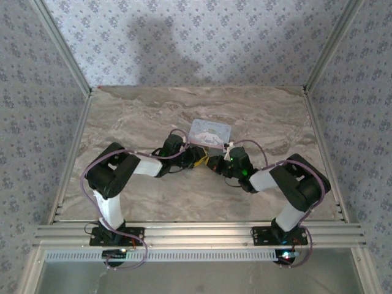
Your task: Unlock a padlock with a key
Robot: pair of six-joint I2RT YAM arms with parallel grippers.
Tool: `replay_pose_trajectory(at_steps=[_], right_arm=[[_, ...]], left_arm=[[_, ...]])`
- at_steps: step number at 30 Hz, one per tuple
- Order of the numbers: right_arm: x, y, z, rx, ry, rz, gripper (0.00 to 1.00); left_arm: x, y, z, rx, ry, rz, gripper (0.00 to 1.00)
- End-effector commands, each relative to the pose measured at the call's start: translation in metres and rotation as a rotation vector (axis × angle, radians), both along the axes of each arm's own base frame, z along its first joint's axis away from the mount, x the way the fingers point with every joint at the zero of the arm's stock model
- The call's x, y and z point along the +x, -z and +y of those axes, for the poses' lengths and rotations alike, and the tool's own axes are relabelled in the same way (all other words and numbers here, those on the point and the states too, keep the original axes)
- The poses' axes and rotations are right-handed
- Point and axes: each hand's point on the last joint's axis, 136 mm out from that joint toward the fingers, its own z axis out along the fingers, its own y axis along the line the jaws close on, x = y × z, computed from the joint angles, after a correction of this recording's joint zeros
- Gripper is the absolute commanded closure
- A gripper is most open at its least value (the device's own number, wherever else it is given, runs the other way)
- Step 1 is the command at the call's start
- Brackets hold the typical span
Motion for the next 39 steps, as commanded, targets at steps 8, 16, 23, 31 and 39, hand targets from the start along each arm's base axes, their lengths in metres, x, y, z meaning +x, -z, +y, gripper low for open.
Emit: replay_pose_trajectory(at_steps=[8, 16, 23, 31, 39], right_arm=[[0.009, -0.015, 0.007, 0.075, 0.011, -0.013, 1.0], [0.008, -0.013, -0.002, 0.065, 0.021, -0.015, 0.93], [0.002, -0.003, -0.023, -0.007, 0.046, -0.018, 0.71], [-0.008, -0.009, -0.059, -0.213, 0.063, -0.102, 0.51], [-0.01, -0.07, -0.08, -0.483, 0.0, -0.45, 0.26]], left_arm=[[0.0, -0.002, -0.015, -0.033, 0.016, 0.003, 0.7], [0.001, -0.006, -0.015, -0.037, 0.009, -0.003, 0.88], [0.001, -0.007, -0.014, -0.029, -0.003, 0.002, 0.95], [0.0, -0.011, -0.014, -0.026, -0.008, 0.005, 0.96], [0.0, -0.019, -0.017, -0.035, -0.008, 0.002, 0.97]])
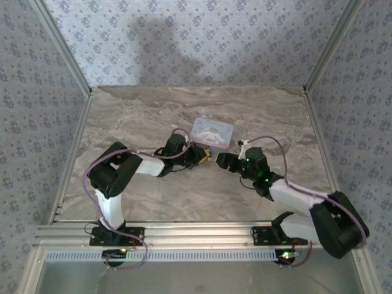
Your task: Unlock a padlock with a key
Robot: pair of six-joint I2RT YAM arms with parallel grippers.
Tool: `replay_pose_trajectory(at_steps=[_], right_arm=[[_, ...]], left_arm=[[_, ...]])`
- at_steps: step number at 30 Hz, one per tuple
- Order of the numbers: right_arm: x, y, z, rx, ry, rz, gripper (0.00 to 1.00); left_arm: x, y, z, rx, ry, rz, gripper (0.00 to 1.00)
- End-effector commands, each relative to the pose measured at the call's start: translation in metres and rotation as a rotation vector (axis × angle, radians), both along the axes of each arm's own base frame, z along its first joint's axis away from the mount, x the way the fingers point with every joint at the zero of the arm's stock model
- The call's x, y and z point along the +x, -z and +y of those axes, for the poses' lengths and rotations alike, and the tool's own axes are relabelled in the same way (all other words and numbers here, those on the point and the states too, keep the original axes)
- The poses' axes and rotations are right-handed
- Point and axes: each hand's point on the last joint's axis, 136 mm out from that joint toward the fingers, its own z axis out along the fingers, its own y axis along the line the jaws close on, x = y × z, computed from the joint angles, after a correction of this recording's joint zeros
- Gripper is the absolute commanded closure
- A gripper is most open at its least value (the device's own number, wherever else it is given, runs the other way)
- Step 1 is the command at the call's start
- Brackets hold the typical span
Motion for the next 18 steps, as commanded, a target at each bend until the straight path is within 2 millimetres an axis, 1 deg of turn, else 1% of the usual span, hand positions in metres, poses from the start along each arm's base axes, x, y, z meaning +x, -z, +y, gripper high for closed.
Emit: replay_pose_trajectory(at_steps=[1, 3, 4, 6, 8, 10, 13, 16, 18], right_arm=[[-0.002, -0.015, -0.011, -0.242, -0.041, -0.165, 0.21], [-0.004, -0.031, -0.009, -0.313, -0.066, -0.281, 0.12], [-0.006, -0.037, -0.005, -0.36, -0.093, -0.353, 0.1], [-0.012, -0.045, 0.005, -0.454, -0.152, -0.491, 0.07], [-0.017, -0.046, 0.016, -0.554, -0.207, -0.61, 0.02], [-0.023, -0.04, 0.029, -0.681, -0.288, -0.701, 0.02], [-0.023, -0.021, 0.04, -0.874, -0.395, -0.762, 0.03], [-0.019, -0.003, 0.044, -1.032, -0.472, -0.807, 0.06], [-0.017, 0.008, 0.043, -1.097, -0.51, -0.823, 0.08]], left_arm=[[-0.004, -0.012, -0.006, -0.01, 0.008, 0.006, 0.97], [-0.003, -0.013, -0.007, -0.011, 0.006, 0.008, 0.98], [-0.004, -0.013, -0.007, -0.012, 0.007, 0.01, 0.98], [-0.004, -0.014, -0.008, -0.014, 0.002, 0.011, 0.99], [-0.004, -0.015, -0.008, -0.016, -0.001, 0.01, 1.0], [-0.005, -0.015, -0.009, -0.014, -0.001, 0.012, 1.0], [-0.005, -0.015, -0.008, -0.014, -0.004, 0.015, 1.0], [-0.004, -0.017, -0.009, -0.018, -0.005, 0.017, 1.0], [-0.005, -0.018, -0.009, -0.021, -0.005, 0.016, 1.0]])
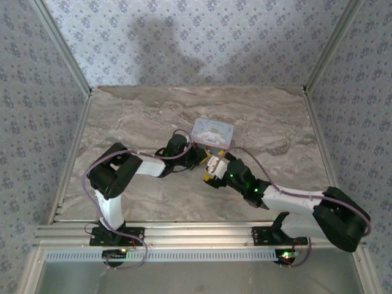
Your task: Unlock a padlock with a key
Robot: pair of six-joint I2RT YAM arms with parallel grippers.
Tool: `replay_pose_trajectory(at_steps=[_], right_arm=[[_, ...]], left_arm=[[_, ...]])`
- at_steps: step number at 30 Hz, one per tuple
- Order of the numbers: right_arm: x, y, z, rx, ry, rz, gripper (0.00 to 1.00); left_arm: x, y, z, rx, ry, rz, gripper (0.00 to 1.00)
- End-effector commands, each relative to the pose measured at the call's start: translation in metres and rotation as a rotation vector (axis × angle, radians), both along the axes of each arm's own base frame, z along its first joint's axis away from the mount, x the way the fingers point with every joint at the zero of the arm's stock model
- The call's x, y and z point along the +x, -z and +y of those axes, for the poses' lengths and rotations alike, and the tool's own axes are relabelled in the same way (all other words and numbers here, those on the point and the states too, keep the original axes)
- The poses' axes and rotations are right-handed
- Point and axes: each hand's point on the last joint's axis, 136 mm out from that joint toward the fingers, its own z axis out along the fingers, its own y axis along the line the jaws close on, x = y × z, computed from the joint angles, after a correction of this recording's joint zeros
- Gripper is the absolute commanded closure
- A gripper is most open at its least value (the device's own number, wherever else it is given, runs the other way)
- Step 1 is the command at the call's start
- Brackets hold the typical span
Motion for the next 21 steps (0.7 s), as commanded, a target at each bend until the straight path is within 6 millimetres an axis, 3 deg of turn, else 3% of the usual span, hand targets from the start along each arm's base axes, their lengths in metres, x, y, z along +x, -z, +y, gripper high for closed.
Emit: replay_pose_trajectory(at_steps=[1, 10, 16, 21], right_arm=[[0.015, -0.006, -0.001, -0.187, -0.044, -0.168, 0.09], [0.028, 0.018, -0.01, -0.226, -0.039, -0.171, 0.28], [0.031, 0.02, -0.003, -0.193, -0.071, -0.163, 0.34], [0.035, 0.023, -0.001, -0.21, -0.076, -0.165, 0.46]], left_arm=[[-0.001, -0.017, -0.005, -0.024, 0.006, -0.004, 1.0], [0.0, -0.022, -0.007, -0.034, 0.005, 0.002, 1.0], [0.0, -0.024, -0.009, -0.04, 0.007, 0.005, 1.0], [-0.001, -0.026, -0.01, -0.048, 0.007, 0.012, 1.0]])
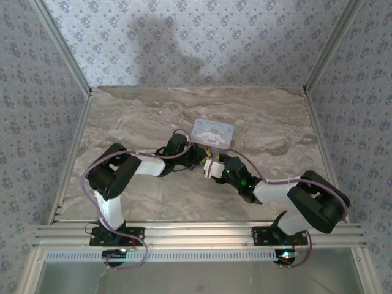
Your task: Unlock a padlock with a key
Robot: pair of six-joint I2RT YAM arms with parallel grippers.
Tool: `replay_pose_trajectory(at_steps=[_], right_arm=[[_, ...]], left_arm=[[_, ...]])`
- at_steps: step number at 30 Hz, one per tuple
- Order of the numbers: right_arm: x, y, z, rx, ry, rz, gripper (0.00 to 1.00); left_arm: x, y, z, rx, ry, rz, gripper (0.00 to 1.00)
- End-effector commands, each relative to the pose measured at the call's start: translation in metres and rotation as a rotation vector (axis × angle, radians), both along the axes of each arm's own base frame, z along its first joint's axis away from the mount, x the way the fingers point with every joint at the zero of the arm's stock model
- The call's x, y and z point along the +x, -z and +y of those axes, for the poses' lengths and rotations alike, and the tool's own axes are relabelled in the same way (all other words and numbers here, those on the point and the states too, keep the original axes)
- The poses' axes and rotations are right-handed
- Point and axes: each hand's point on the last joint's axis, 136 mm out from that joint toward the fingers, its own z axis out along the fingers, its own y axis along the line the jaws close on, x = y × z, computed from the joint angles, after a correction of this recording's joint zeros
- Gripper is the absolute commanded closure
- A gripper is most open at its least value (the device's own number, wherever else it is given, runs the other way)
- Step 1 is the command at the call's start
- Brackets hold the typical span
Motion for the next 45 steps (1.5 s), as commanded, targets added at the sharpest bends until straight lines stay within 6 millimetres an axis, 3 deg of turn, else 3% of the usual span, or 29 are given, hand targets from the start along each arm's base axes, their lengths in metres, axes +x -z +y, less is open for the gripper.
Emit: replay_pose_trajectory(at_steps=[1, 22, 29, 35, 45], right_arm=[[0.006, -0.007, 0.006, 0.016, -0.017, -0.027, 0.46], [0.021, 0.002, 0.013, -0.031, -0.008, -0.03, 0.73], [0.029, 0.001, 0.009, -0.035, 0.031, -0.042, 0.9], [0.038, -0.009, 0.0, 0.01, 0.092, -0.056, 1.0], [0.048, -0.04, 0.009, 0.206, 0.182, 0.028, 1.0]], left_arm=[[0.0, -0.024, -0.011, -0.046, 0.02, -0.019, 1.0], [-0.003, -0.028, -0.015, -0.059, 0.034, -0.013, 1.0], [-0.003, -0.027, -0.015, -0.061, 0.034, -0.011, 1.0], [-0.003, -0.028, -0.014, -0.063, 0.034, -0.012, 1.0], [-0.003, -0.03, -0.013, -0.064, 0.03, -0.017, 1.0]])
